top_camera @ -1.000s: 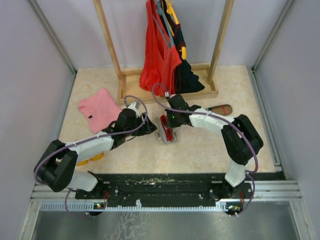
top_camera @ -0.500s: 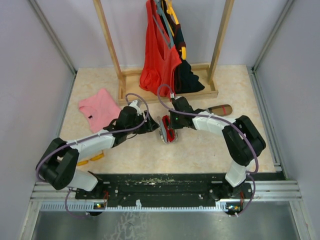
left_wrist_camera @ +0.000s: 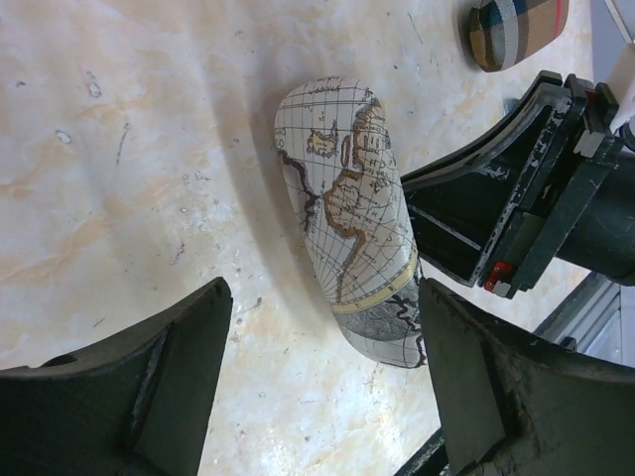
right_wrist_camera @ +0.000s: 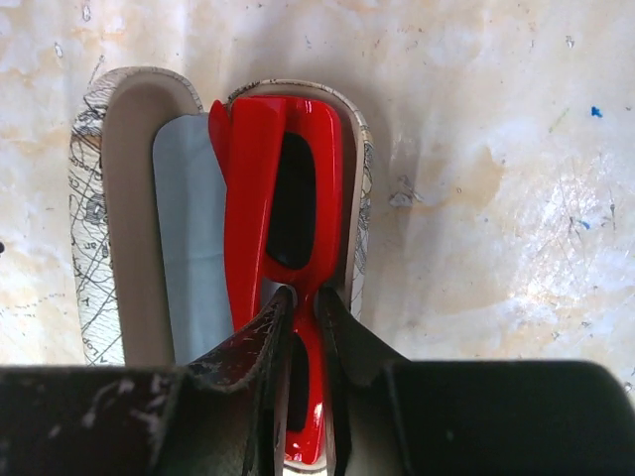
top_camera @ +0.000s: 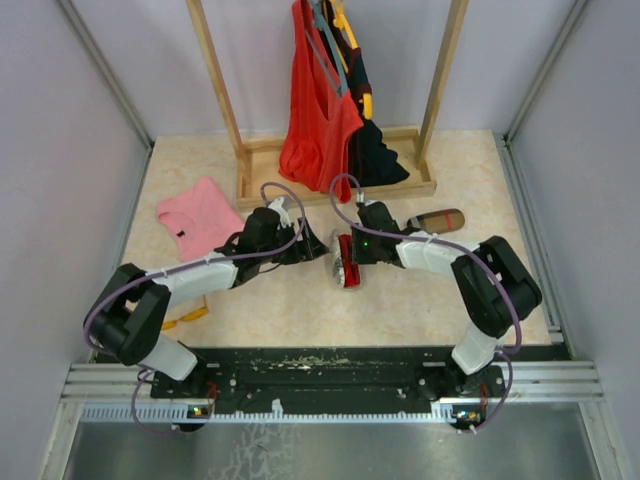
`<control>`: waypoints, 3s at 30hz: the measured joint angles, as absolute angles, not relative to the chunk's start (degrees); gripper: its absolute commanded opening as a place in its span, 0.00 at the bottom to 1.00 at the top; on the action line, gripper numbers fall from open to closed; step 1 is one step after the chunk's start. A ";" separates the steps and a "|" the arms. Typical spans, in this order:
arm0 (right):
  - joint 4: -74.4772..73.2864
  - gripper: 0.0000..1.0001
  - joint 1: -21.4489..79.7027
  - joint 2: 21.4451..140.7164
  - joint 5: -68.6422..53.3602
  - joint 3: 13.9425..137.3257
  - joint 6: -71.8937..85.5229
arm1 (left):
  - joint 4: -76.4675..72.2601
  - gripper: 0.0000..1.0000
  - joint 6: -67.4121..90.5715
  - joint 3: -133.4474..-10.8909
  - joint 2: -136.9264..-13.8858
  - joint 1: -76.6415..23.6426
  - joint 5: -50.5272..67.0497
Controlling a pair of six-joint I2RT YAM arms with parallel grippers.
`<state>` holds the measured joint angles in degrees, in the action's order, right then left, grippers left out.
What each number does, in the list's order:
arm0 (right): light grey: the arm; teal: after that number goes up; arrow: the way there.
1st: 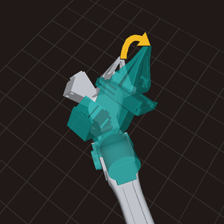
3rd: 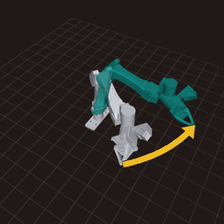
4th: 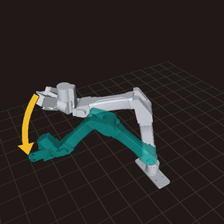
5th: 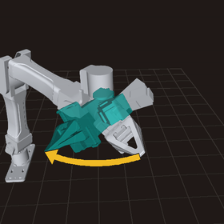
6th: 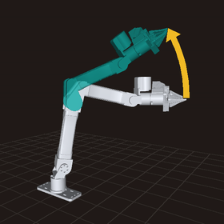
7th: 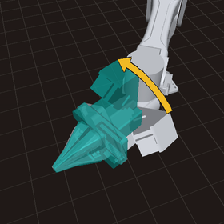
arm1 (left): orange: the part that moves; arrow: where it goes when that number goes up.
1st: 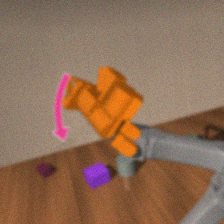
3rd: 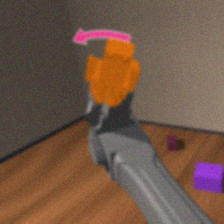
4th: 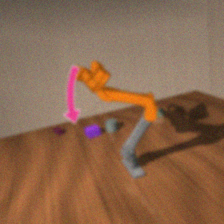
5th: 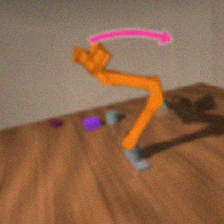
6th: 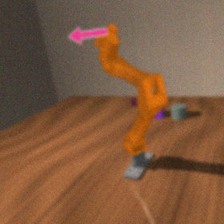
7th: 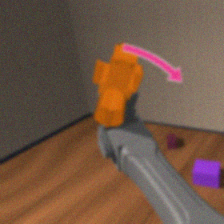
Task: Organize the sunglasses
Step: Place the sunglasses in the sunglasses case, then close the sunglasses case at the center of the board.
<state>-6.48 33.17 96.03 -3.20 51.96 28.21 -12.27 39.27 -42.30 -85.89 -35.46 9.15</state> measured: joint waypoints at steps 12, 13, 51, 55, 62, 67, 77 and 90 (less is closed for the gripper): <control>-7.42 0.28 32.71 91.46 -3.51 51.05 28.27 | -14.17 0.82 39.72 -43.51 -88.36 -35.64 12.62; -7.57 0.28 32.67 91.15 -3.38 51.05 28.18 | -14.17 0.82 39.72 -43.57 -88.36 -35.66 12.71; -6.81 0.16 27.92 83.61 -2.50 43.92 28.80 | -16.78 0.61 40.29 -46.26 -92.40 -38.28 15.97; -6.92 0.14 27.94 86.19 -2.48 44.01 28.80 | -16.80 0.59 40.32 -46.26 -92.62 -38.52 16.12; -6.37 0.15 27.92 88.75 -4.14 44.05 28.80 | -16.80 0.53 40.32 -47.16 -93.01 -38.94 16.19; -4.75 0.14 27.92 90.32 -6.26 44.05 29.28 | -16.88 0.49 40.32 -47.90 -93.54 -39.27 16.27; -2.96 0.14 27.81 91.59 -7.31 43.97 30.09 | -17.17 0.41 40.32 -48.21 -94.61 -39.81 16.34; -2.61 0.14 27.57 91.59 -7.46 43.92 30.09 | -17.04 0.41 40.32 -49.08 -95.26 -40.18 16.12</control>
